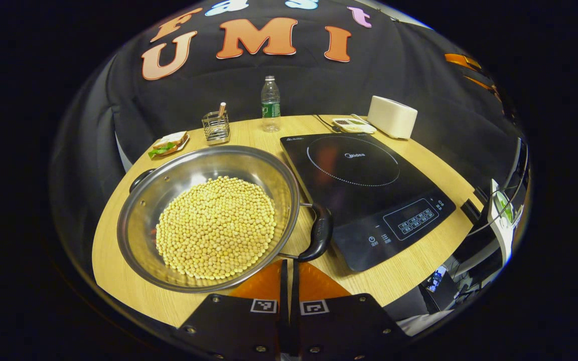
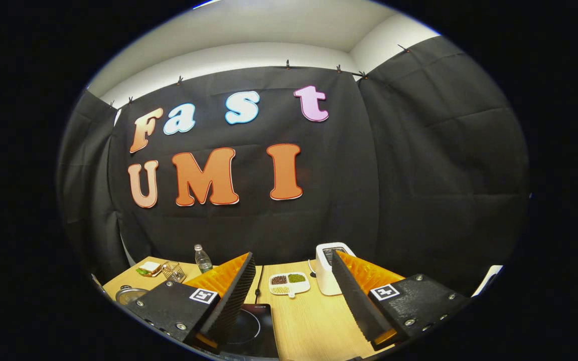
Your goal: First push the handle of the pot to place it horizontally, then grasp the pot with both hands and set it on the induction cooktop.
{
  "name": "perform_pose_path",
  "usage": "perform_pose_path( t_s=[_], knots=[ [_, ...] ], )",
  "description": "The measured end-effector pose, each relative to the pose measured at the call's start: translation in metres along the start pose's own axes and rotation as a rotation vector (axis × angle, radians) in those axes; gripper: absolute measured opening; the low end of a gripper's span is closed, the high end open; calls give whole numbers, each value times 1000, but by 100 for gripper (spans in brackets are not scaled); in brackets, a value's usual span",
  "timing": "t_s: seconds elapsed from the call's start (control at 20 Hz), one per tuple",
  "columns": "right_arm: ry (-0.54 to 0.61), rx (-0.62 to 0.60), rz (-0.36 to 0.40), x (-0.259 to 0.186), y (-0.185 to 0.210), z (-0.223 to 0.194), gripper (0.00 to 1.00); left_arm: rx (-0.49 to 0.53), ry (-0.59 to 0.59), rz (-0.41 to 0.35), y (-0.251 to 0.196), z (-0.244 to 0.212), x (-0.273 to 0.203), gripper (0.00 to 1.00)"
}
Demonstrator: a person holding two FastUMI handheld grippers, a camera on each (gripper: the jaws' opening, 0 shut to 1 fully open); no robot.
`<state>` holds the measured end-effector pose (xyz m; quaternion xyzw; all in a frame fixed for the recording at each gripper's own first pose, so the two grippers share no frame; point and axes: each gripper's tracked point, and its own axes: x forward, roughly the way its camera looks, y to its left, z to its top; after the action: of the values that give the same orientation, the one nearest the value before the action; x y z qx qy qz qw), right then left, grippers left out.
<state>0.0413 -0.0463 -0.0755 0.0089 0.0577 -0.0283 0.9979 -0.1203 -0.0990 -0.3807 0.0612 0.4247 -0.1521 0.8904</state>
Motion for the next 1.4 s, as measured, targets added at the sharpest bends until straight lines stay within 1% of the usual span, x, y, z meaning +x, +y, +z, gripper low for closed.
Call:
perform_pose_path(
  t_s=[0.05, 0.1, 0.5, 0.55, 0.6, 0.95, 1.0, 1.05, 1.25, 1.3, 1.4],
  knots=[
    [0, -1, -3, 0, -2, 0, 100, 8, -4, 2, -2, 5, 2, 2],
    [1, -4, -6, 0, -5, -2, 95, 12, -9, 2, -4, 8, 6, 2],
    [-24, -23, -42, -4, -22, 3, 95, -8, -20, -13, -17, 31, 31, 1],
    [-27, -26, -51, -5, -26, 3, 100, -10, -22, -14, -19, 33, 32, 1],
    [-28, -29, -58, -4, -28, 3, 95, -11, -23, -15, -20, 35, 36, 1],
    [1, -41, -72, 5, -33, -11, 95, -13, -41, -19, -23, 54, 53, 2],
    [5, -41, -73, 7, -33, -12, 100, -19, -45, -21, -24, 57, 56, 2],
    [7, -41, -75, 7, -35, -15, 95, -25, -48, -24, -24, 61, 59, 2],
    [17, -40, -81, 13, -33, -20, 95, -26, -87, -27, -25, 79, 63, 2],
    [23, -37, -79, 14, -32, -23, 100, -26, -85, -28, -25, 79, 64, 2],
    [34, -35, -79, 15, -29, -29, 100, -33, -89, -34, -25, 81, 68, 2]
  ],
)
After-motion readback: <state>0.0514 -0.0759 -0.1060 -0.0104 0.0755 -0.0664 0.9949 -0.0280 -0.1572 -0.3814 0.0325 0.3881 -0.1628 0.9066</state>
